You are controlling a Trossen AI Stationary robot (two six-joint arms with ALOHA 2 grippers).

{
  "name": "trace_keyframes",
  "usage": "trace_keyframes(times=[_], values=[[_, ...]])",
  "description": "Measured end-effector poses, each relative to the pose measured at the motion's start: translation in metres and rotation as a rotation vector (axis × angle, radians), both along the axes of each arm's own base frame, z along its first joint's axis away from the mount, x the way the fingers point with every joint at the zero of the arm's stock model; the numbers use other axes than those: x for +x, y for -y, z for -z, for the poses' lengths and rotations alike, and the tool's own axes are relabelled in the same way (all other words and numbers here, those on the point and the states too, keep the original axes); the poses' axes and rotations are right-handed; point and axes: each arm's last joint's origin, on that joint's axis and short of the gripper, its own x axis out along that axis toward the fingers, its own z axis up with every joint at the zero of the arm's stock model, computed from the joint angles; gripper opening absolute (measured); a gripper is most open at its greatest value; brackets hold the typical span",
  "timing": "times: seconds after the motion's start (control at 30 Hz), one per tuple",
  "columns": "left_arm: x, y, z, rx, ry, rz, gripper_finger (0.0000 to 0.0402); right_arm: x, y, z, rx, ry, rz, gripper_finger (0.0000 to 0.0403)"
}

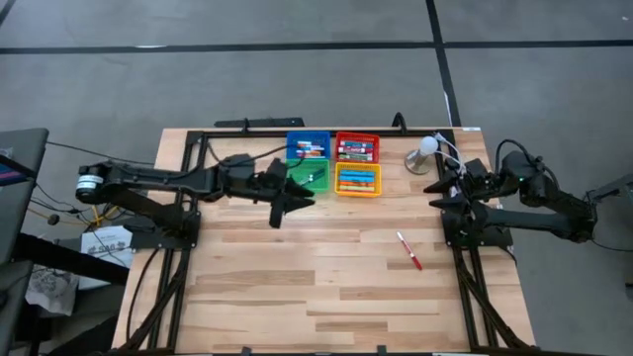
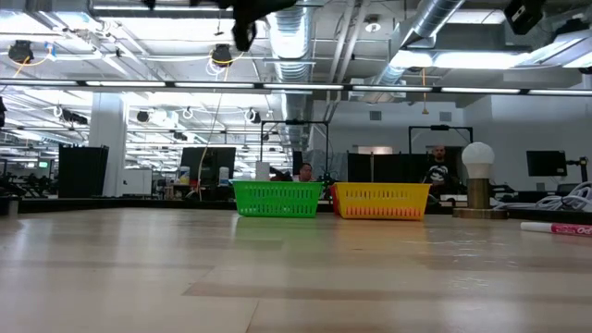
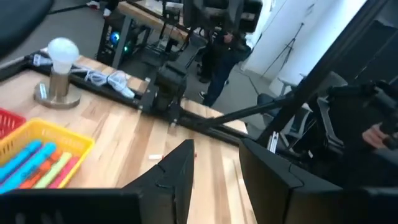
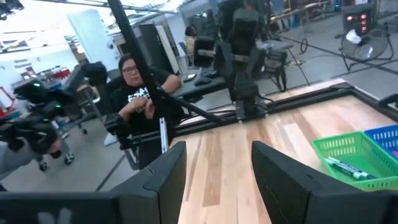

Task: Pick & Place Markers
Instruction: Put the small red marker pen into the green bin

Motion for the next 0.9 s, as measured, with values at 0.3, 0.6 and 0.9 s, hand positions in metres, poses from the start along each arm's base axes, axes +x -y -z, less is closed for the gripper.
trace_keyframes(times=[0.3, 0.6, 0.9], values=[[-0.056, -0.001, 0.042, -0.053, 0.088, -0.032, 0.0127, 0.002, 0.001, -0.005, 0.015, 0.045, 0.023, 0.0170], [-0.079, -0.005, 0.081, -0.133, -0.001, -0.071, 0.0127, 0.032, 0.007, -0.003, 0.057, -0.043, 0.020, 0.0170], [-0.074, -0.008, 0.104, -0.154, -0.103, -0.096, 0.0127, 0.075, -0.002, 0.013, 0.128, -0.423, -0.069, 0.0170]])
